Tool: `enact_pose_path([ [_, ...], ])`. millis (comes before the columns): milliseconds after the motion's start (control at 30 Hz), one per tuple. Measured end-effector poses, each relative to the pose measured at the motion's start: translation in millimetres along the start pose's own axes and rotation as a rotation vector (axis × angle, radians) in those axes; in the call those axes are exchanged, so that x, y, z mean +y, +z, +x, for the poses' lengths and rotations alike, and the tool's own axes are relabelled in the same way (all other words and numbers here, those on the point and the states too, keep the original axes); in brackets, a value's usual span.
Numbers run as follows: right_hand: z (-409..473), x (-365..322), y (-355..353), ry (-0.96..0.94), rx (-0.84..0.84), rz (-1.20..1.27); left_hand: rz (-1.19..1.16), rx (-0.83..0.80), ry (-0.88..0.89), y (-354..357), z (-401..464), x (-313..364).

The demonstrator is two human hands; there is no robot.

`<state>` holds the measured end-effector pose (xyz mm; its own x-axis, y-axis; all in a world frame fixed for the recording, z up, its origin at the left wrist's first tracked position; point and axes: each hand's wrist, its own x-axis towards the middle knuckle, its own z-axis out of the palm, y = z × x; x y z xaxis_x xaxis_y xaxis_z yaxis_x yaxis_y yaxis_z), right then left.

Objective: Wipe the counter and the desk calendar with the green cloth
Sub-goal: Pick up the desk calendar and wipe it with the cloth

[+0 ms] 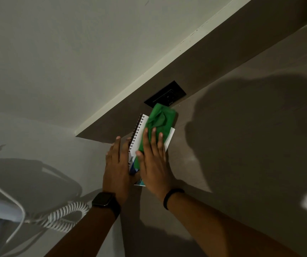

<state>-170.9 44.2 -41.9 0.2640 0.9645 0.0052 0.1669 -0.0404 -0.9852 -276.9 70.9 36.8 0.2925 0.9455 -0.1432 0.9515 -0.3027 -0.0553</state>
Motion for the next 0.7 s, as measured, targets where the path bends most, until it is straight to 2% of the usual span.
enact_pose_path([
  [67,-5,19,3,0.04,-0.011,-0.046,-0.003,0.004,0.0,-1,0,1],
  [167,25,20,-7,0.142,0.041,0.029,-0.026,0.02,-0.003,2,1,3],
  [233,35,4,-9,0.112,0.077,0.076,-0.022,0.029,-0.011,5,2,1],
  [333,19,-2,-2,0.031,0.042,0.08,0.023,0.045,0.026,6,2,-4],
  [500,26,6,-4,0.21,0.084,0.071,0.01,0.044,0.021,5,3,-1],
  [600,14,-10,-9,0.166,0.092,0.066,0.031,-0.001,-0.023,4,3,-1],
  [700,-18,-21,-41,0.186,0.074,0.19,0.101,-0.025,-0.049,-4,0,5],
])
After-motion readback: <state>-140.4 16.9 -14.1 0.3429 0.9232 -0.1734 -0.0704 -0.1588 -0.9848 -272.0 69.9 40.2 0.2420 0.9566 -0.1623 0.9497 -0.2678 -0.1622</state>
